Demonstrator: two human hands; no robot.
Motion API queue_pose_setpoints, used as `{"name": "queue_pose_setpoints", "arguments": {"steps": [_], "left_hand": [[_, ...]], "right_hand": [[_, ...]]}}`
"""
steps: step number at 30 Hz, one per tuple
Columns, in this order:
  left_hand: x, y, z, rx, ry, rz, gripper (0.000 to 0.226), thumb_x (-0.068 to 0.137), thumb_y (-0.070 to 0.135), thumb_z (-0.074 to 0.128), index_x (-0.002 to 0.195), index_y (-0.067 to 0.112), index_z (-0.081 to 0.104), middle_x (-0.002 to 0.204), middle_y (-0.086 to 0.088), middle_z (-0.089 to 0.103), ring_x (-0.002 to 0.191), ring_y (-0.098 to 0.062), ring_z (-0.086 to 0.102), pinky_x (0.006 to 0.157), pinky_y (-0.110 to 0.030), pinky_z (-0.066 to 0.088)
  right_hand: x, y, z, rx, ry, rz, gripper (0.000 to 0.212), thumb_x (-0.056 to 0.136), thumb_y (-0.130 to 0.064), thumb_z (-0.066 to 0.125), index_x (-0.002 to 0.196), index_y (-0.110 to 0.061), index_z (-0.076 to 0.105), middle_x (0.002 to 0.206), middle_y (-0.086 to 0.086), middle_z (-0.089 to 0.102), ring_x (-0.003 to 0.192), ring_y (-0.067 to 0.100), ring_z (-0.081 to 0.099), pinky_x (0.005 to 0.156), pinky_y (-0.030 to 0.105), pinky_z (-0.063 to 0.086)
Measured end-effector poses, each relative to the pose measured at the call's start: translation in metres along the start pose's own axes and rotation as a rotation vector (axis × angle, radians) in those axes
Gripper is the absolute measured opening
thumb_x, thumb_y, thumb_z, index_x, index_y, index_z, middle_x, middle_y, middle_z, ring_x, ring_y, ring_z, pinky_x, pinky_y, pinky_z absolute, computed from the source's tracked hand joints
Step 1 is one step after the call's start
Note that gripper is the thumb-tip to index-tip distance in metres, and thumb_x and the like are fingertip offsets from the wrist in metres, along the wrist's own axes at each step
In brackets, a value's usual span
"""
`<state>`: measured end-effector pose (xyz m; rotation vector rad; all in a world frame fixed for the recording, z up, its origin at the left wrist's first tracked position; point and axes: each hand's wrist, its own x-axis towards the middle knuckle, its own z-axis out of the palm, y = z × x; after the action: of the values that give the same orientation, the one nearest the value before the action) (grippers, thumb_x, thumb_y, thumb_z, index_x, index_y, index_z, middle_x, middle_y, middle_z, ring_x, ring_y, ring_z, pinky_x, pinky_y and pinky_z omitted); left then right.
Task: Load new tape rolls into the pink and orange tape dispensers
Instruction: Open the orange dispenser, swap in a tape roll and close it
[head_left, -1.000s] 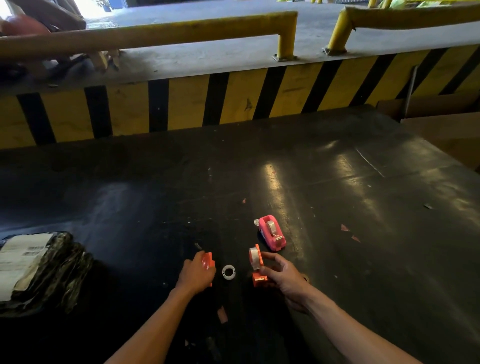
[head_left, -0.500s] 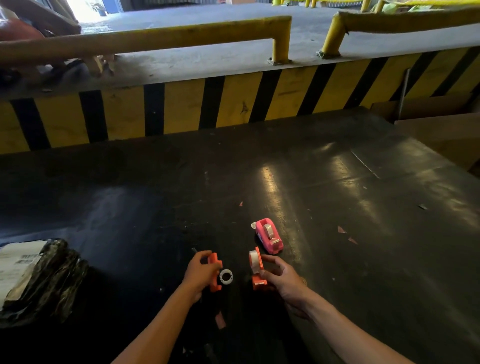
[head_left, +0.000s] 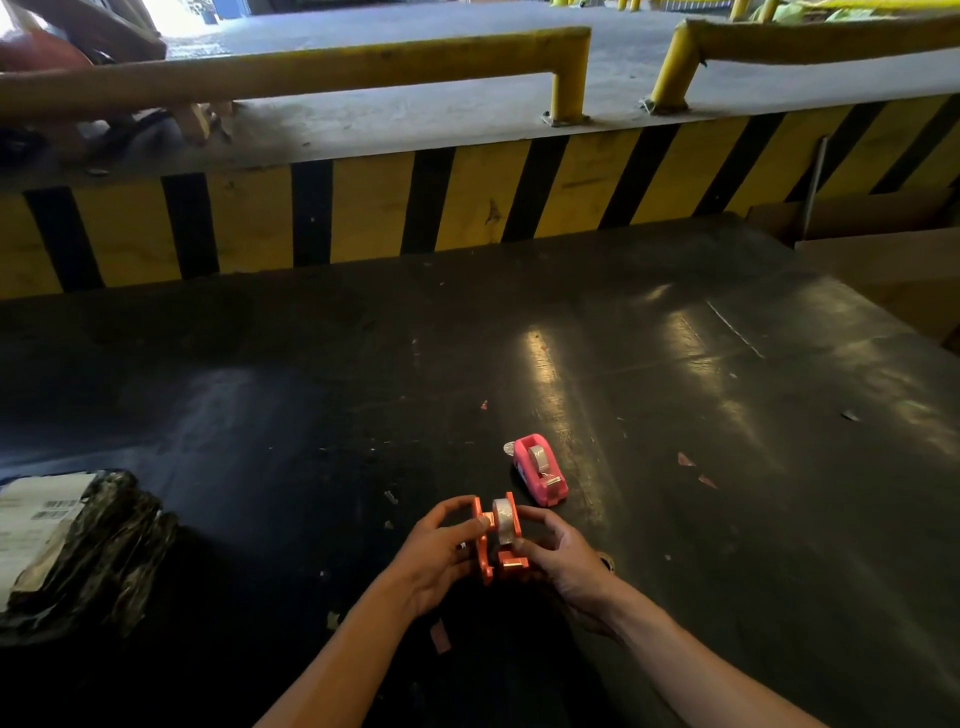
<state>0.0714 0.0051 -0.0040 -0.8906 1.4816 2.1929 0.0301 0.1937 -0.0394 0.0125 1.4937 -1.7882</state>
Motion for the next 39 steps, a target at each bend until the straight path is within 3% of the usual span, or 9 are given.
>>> {"name": "queue_pose_setpoints", "arguments": {"steps": [8,13,23,31,35,39], "left_hand": [[-0.0019,0.0035,-0.0007,0.004,0.013,-0.024,0.043,0.087,0.009,0.07,0.127,0.019,0.059,0.123,-0.018,0.061,0.108,-0.036,0.066,0.095,-0.053,0.055],[-0.0055,0.0063,0.0004,0.012,0.025,-0.021,0.041,0.089,0.01,0.069,0.128,0.019,0.058,0.123,-0.017,0.061,0.107,-0.034,0.066,0.082,-0.045,0.059],[-0.0077,0.0083,0.0037,0.054,0.016,-0.035,0.038,0.089,0.008,0.068,0.124,0.02,0.06,0.123,-0.018,0.061,0.107,-0.035,0.067,0.084,-0.045,0.059],[-0.0054,0.0035,0.0058,0.003,0.033,-0.026,0.033,0.093,0.008,0.062,0.125,0.016,0.059,0.119,-0.019,0.064,0.104,-0.035,0.069,0.087,-0.05,0.06],[-0.004,0.0035,0.0046,-0.011,0.029,-0.043,0.034,0.093,0.005,0.061,0.125,0.016,0.058,0.119,-0.02,0.064,0.103,-0.036,0.07,0.088,-0.052,0.059],[-0.0027,0.0003,0.0048,-0.086,0.049,-0.024,0.035,0.092,0.001,0.061,0.124,0.015,0.058,0.117,-0.022,0.065,0.1,-0.038,0.071,0.082,-0.052,0.061]], "right_hand": [[-0.0024,-0.0025,0.0001,0.06,-0.029,0.004,0.059,0.076,-0.023,0.082,0.129,-0.024,0.056,0.131,0.02,0.06,0.113,0.036,0.066,0.099,0.055,0.053],[-0.0033,-0.0041,0.0021,0.072,-0.047,0.022,0.056,0.08,-0.019,0.078,0.131,-0.024,0.054,0.129,0.02,0.062,0.112,0.035,0.068,0.096,0.05,0.055],[-0.0052,-0.0016,0.0059,0.077,-0.051,0.036,0.057,0.081,-0.017,0.078,0.132,-0.023,0.053,0.128,0.02,0.064,0.111,0.035,0.068,0.1,0.052,0.052],[-0.0049,-0.0062,0.0024,-0.014,-0.041,0.03,0.049,0.083,-0.018,0.077,0.128,-0.025,0.058,0.13,0.021,0.061,0.111,0.034,0.068,0.095,0.048,0.056],[-0.0037,-0.0048,0.0028,-0.081,-0.015,0.002,0.049,0.08,-0.024,0.08,0.125,-0.028,0.061,0.125,0.024,0.062,0.109,0.037,0.068,0.096,0.053,0.055],[-0.0044,-0.0104,0.0064,-0.144,0.008,-0.005,0.043,0.085,-0.022,0.075,0.126,-0.028,0.061,0.12,0.022,0.066,0.106,0.034,0.07,0.093,0.048,0.057]]}}
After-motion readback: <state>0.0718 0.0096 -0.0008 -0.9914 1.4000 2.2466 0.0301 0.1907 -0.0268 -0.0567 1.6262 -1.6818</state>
